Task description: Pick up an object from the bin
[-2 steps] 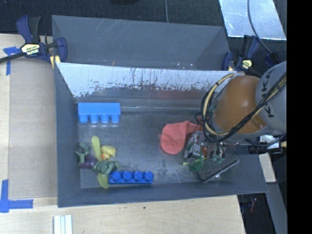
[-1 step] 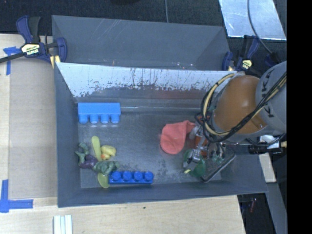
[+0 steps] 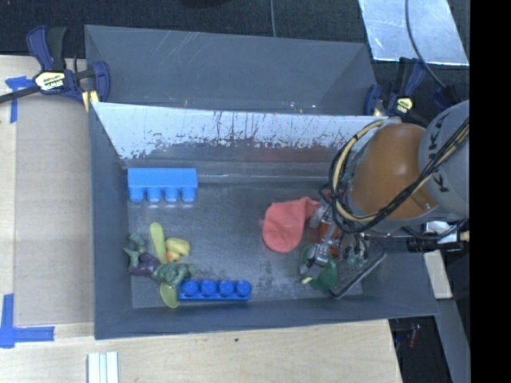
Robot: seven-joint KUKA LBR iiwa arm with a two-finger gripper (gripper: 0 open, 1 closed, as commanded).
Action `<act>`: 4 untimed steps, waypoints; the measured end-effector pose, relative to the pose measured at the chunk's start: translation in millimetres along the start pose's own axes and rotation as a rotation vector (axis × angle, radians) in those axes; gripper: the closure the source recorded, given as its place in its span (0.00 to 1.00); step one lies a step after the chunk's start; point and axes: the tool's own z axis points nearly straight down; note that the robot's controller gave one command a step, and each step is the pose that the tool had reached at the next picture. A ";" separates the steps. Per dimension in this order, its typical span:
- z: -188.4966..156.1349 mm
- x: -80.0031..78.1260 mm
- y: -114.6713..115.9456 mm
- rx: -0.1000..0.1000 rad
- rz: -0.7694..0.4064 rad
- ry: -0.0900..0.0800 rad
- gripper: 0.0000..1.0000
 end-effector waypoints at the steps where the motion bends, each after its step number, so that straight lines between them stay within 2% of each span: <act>1: -5.8 -18.5 3.5 -0.001 0.049 -0.002 0.00; 2: -14.3 -23.5 -2.0 -0.002 0.084 -0.005 0.00; 3: -15.1 -22.4 -2.4 -0.006 0.185 -0.003 0.00; 4: -26.8 -73.4 -28.4 -0.006 0.186 -0.009 1.00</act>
Offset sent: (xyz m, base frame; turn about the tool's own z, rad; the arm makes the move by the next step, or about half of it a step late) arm 0.0201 -0.0112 0.0140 0.0882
